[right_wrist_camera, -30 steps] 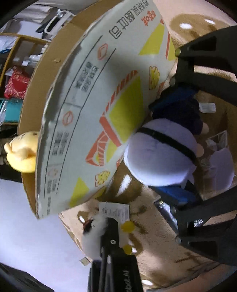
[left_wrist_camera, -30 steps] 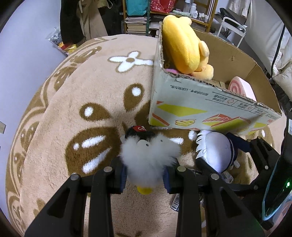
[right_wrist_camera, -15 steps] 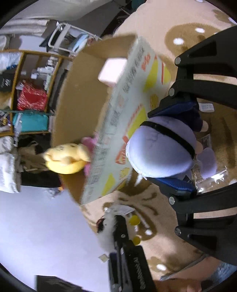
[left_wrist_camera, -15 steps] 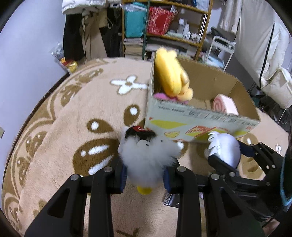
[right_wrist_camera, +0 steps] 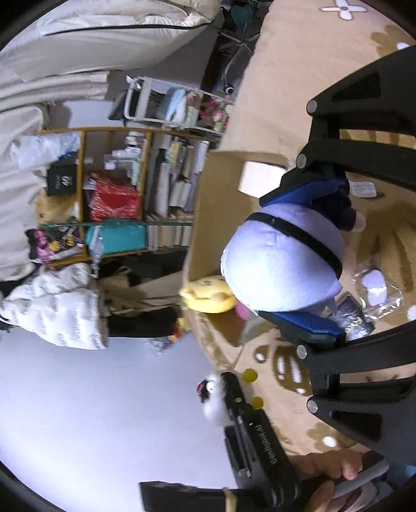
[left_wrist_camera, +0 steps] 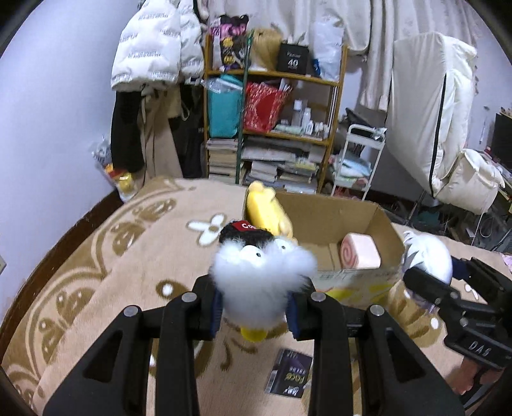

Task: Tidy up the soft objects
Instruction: 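Lift the white plush over the box with the left gripper while the right gripper carries the purple doll, then open both grippers to drop the plush and doll into the box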

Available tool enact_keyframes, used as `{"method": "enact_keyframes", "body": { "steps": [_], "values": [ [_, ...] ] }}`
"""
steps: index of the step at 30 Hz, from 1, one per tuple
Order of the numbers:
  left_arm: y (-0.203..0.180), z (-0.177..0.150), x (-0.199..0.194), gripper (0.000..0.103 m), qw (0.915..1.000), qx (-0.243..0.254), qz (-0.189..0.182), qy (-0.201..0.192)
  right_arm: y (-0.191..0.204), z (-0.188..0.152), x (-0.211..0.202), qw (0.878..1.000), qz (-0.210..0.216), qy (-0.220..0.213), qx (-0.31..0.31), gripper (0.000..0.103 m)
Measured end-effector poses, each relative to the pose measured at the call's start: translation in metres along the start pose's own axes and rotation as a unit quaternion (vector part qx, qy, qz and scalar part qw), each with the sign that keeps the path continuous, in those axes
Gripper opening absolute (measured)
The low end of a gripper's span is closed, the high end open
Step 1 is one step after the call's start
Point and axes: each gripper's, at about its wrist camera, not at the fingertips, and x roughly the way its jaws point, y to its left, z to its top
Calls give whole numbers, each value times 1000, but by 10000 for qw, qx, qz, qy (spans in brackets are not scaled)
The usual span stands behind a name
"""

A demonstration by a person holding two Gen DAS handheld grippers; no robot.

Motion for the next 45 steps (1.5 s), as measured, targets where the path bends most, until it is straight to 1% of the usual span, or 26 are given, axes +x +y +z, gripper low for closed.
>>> {"method": "enact_keyframes", "body": {
  "steps": [8,13,17,25,35,40,45],
  "values": [
    [-17,17,10,30,9993,284,-24,-251,-20,22,-5,9986,172,-440,243,64],
    [-30,25,19,30,9981,490,-79,-374,-34,33,9,9973,313,-523,410,65],
    [-37,27,30,30,9975,580,-144,-370,-45,38,21,9961,422,-541,561,65],
    [-41,28,49,31,9976,559,-303,-290,-63,39,42,9917,682,-494,974,65],
    [-51,25,66,31,9966,647,-474,-167,-82,33,59,9851,871,-373,1438,67],
    [-56,23,73,33,9959,722,-539,-105,-82,30,62,9838,929,-334,1495,69],
    [-60,17,84,35,9952,792,-561,88,-82,24,75,9830,952,-127,1563,69]
  ]
}}
